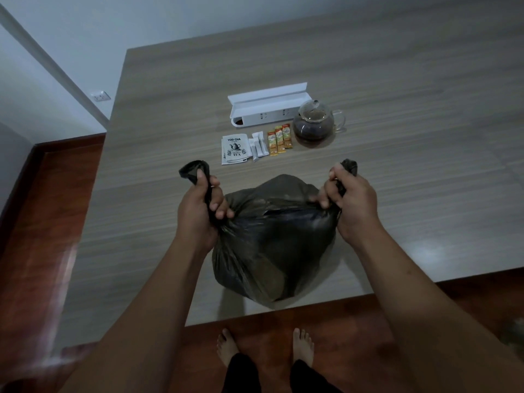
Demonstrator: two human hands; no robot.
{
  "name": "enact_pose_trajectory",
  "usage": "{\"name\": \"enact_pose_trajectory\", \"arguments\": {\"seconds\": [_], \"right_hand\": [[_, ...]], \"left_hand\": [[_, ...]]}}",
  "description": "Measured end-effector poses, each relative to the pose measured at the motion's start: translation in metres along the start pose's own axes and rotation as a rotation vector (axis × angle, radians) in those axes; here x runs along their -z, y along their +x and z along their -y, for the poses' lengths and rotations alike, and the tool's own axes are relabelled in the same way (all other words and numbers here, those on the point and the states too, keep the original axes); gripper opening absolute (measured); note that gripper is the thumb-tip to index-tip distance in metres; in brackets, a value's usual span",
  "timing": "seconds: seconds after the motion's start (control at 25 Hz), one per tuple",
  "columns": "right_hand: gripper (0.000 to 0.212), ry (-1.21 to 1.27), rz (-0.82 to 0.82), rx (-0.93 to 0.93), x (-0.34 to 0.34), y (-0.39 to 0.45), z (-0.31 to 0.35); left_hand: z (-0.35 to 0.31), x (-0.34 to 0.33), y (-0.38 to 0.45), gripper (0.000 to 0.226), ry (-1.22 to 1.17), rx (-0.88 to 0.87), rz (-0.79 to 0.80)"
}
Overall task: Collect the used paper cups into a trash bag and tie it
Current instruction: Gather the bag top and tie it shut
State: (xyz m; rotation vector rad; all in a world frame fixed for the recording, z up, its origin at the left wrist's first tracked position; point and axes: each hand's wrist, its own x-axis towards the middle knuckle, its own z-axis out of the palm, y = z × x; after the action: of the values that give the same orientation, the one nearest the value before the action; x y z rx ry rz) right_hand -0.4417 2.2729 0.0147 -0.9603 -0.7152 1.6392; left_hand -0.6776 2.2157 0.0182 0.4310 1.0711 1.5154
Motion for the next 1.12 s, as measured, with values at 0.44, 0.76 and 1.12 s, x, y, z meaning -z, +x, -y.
{"name": "enact_pose_trajectory", "arguments": {"seconds": [0.44,0.76,1.12], "right_hand": [[0.018,-0.689,0.372,-0.184,-0.007,-0.011,-0.005],[0.033,-0.799,0.321,-0.126,-0.005,-0.018,-0.016],[0.021,-0.529,-0.048,0.001,0.0,-0.025,-0.024]], "left_hand": [[0.016,-0.008,-0.005,0.045,0.151,0.19,-0.012],[0.026,-0.005,-0.006,0.018,0.351,0.073,-0.078],[0.018,-0.017,-0.008,0.021,0.695,0.108,-0.121]]}}
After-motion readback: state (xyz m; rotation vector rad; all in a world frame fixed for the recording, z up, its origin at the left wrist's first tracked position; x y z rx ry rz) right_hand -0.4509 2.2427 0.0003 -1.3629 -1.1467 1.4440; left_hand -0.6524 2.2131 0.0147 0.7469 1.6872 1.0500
